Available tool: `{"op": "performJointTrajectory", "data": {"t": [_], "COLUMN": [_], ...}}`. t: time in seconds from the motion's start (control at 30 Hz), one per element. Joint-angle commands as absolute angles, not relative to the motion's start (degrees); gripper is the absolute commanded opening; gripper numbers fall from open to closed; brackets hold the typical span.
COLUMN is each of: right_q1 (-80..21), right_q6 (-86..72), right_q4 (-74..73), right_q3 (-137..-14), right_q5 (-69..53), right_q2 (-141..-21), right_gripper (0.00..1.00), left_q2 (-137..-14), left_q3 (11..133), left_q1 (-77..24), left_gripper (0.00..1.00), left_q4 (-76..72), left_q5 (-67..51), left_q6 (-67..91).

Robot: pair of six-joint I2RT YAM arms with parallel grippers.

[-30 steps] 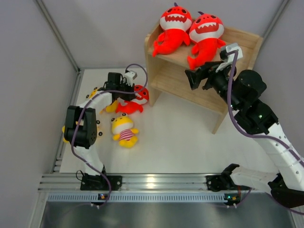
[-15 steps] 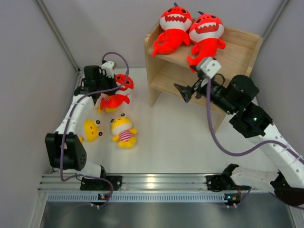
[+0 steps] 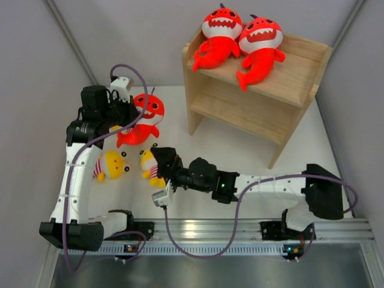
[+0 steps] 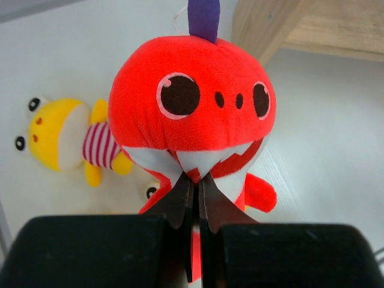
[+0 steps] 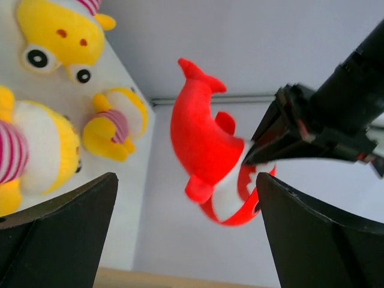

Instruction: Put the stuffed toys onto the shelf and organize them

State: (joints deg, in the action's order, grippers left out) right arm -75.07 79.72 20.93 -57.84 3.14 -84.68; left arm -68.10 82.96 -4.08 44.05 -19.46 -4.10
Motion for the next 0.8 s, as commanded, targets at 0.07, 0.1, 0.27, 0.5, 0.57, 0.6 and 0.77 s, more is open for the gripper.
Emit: {"op": "performJointTrajectory", "data": {"t": [0.07, 0.1, 0.27, 0.5, 0.57, 0.6, 0.77], "right_q1": [-77.4, -77.4, -76.6, -73.9, -73.5, -73.3, -73.4], "right_q6": [100.2, 101.8, 107.8, 106.8, 106.6, 107.2, 110.5], "right_q4": [47.4, 51.5, 54.6, 51.0, 50.3, 50.4, 49.3], "right_q3": [-61.3, -62.9, -67.8, -70.9, -71.8, -72.0, -68.2], "right_q5": [10.7, 11.6, 13.5, 13.8, 15.2, 15.6, 16.2], "right_q2": [-95.1, -97.0, -106.3, -109.6, -110.9, -111.4, -109.9], "right_gripper": [1.0, 0.99, 0.99, 0.99, 0.99, 0.99, 0.99], "left_q2": [-65.0, -64.8, -64.2, -64.2, -64.5, -64.7, -65.7], "left_q3": [81.4, 80.6, 80.1, 80.9, 80.9, 81.0, 82.8], "left_q1": [-4.2, -4.1, -4.2, -4.2, -4.2, -4.2, -4.2], "left_gripper": [0.0, 0.0, 0.0, 0.0, 0.0, 0.0, 0.0], "left_q4": [47.1, 47.1, 47.0, 47.1, 47.1, 47.0, 47.0], "left_q5": [-25.5, -25.8, -28.6, -29.4, -29.5, -29.7, -27.1], "left_q6": [-0.2, -0.2, 2.0, 2.3, 2.4, 2.3, 0.7]}}
